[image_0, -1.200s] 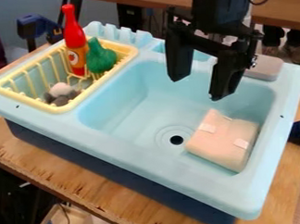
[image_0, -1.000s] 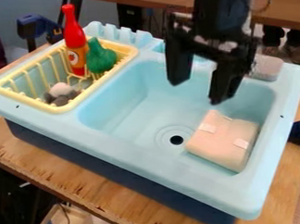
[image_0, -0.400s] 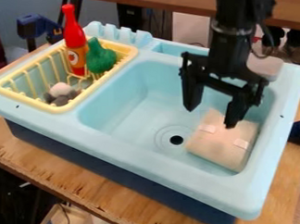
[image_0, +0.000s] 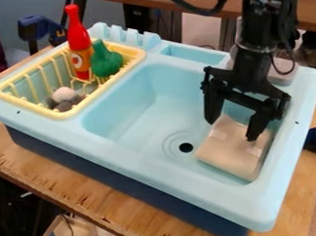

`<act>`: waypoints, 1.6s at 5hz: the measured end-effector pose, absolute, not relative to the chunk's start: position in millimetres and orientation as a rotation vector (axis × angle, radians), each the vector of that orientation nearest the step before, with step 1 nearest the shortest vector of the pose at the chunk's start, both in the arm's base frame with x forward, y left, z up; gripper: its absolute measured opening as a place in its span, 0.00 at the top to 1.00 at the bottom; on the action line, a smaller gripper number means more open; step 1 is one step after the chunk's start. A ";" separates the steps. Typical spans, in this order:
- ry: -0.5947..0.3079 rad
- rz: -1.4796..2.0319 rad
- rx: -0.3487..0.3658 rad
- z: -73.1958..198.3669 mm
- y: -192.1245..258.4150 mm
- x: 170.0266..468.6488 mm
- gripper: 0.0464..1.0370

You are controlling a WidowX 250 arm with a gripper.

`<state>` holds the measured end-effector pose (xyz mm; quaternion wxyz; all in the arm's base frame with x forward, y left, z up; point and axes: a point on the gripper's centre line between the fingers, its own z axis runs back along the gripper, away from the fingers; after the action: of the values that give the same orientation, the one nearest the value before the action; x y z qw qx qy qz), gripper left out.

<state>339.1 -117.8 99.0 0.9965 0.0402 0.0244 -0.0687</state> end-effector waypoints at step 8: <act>0.087 -0.083 0.001 110.3 -115.4 290.0 0.04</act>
<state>290.0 -115.4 110.3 0.9982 0.0005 0.0435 -0.0413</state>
